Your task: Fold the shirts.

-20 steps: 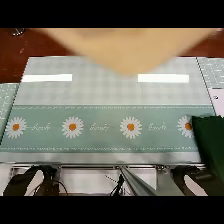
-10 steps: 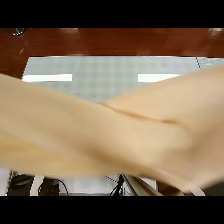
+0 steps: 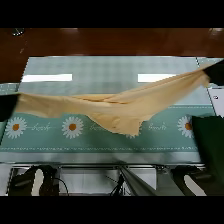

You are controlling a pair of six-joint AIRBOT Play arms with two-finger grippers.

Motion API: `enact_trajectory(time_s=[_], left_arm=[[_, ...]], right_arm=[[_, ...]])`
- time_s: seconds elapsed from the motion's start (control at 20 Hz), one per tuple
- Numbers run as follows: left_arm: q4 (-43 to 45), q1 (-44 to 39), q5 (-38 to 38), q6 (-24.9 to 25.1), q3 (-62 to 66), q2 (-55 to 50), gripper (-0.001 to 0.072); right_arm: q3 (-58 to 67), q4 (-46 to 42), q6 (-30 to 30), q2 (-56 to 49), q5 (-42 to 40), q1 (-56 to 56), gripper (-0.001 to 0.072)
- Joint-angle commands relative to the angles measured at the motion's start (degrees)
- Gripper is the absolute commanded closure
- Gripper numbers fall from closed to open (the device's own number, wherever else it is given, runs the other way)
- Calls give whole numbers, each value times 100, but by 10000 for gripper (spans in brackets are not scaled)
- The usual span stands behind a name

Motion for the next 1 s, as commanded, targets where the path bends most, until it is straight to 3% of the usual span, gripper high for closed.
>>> enact_trajectory(time_s=[0.0,0.15,0.3,0.35,0.4,0.45,0.5,0.55,0.65,0.75,0.85,0.95], left_arm=[[-866,2,505,614,-1729,-321,691],[-1040,-210,852,1123,-2345,-1154,691],[-1043,-929,1659,1460,-2337,-2293,688],[-1043,-1193,1996,1451,-2304,-2660,626],[-1043,-1467,2245,1451,-2221,-3034,349],[-1043,-1644,2280,1440,-2074,-3351,10],[-938,-1696,2105,1563,-1801,-3654,0],[-597,-1631,1790,1622,-1440,-3862,0],[240,-1174,984,1329,-527,-4076,1],[756,-450,490,1056,190,-4022,2],[765,367,474,627,413,-3960,2],[380,870,367,50,216,-4105,2]], right_arm=[[-522,452,74,-1108,-977,-509,688],[-485,1255,-122,-2232,-1298,-1088,686],[-356,1989,-284,-3095,-1700,-1237,686],[-332,2164,-289,-3311,-1810,-1237,686],[-308,2345,-284,-3482,-1843,-1237,686],[-297,2566,-282,-3615,-1856,-1250,625],[-295,2730,-286,-3670,-1814,-1322,301],[-275,2800,-330,-3657,-1705,-1451,72],[-48,2627,-586,-3554,-935,-1838,86],[87,1840,-704,-3279,-120,-2356,87],[-140,608,-535,-2876,210,-2855,92],[-798,70,-260,-2472,61,-3222,92]])
